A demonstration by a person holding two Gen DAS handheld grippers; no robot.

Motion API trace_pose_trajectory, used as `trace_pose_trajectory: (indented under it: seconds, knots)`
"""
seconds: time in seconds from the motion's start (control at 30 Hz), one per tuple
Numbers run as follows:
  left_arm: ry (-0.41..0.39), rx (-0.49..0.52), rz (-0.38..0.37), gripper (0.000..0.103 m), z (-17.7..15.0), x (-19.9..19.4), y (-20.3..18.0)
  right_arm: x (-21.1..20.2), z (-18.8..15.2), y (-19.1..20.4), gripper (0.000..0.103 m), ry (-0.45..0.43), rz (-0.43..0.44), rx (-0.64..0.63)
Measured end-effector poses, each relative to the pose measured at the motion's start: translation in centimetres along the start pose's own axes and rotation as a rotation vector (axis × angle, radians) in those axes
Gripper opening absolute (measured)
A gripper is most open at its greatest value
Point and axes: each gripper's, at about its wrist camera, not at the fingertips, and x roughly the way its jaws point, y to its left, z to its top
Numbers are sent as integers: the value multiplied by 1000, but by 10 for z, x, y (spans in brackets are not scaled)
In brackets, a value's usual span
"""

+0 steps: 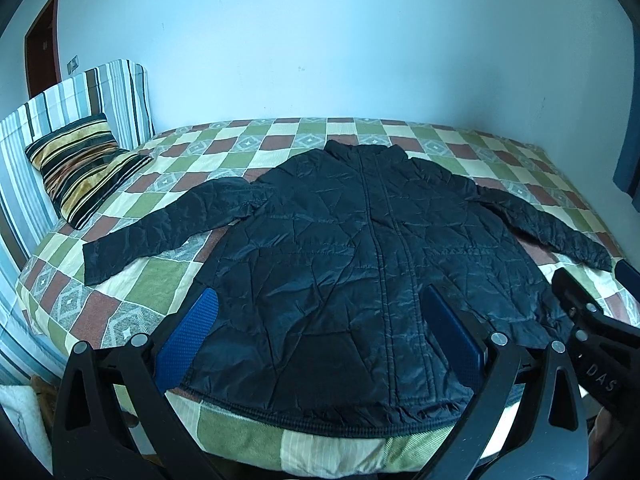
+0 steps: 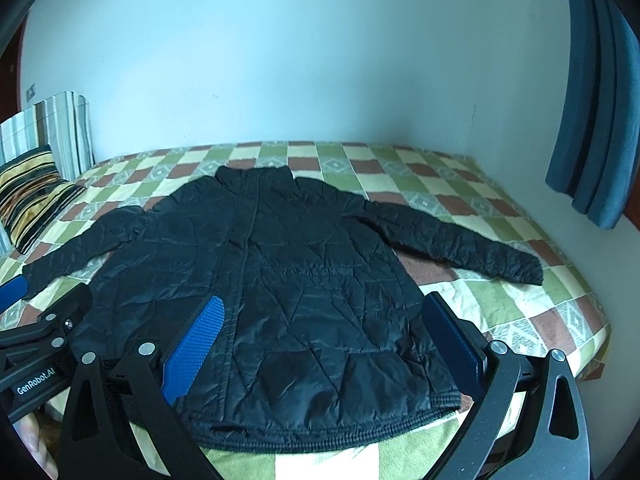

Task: Fold large clothes
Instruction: 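Move the right tool to the jacket sleeve cuff and grasp it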

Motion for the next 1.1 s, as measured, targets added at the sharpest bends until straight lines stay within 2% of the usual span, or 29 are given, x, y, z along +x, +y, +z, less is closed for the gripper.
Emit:
trace_pose_trajectory:
  seconds: [0.2,0.33,0.53,0.67,0.77,0.83,0.93,1.1]
  knots:
    - [56,-9,39,101,9,50,4,51,10,-27,98,62,-25,68]
    - [117,-17,61,101,12,86,14,88,15,-70,98,96,-74,146]
    - [179,-46,140,101,11,129,34,137,14,-171,98,130,-173,363]
    - [213,-76,191,101,10,151,51,162,10,-248,98,145,-301,489]
    - [205,-90,242,101,9,160,60,176,3,-302,98,145,-379,599]
    - [210,-98,265,101,9,167,64,187,-6,-335,98,166,-379,700]
    - [254,-123,296,101,6,184,73,202,-19,-364,98,193,-366,809]
    - [311,-153,361,101,-3,199,86,222,-28,-380,97,196,-322,894]
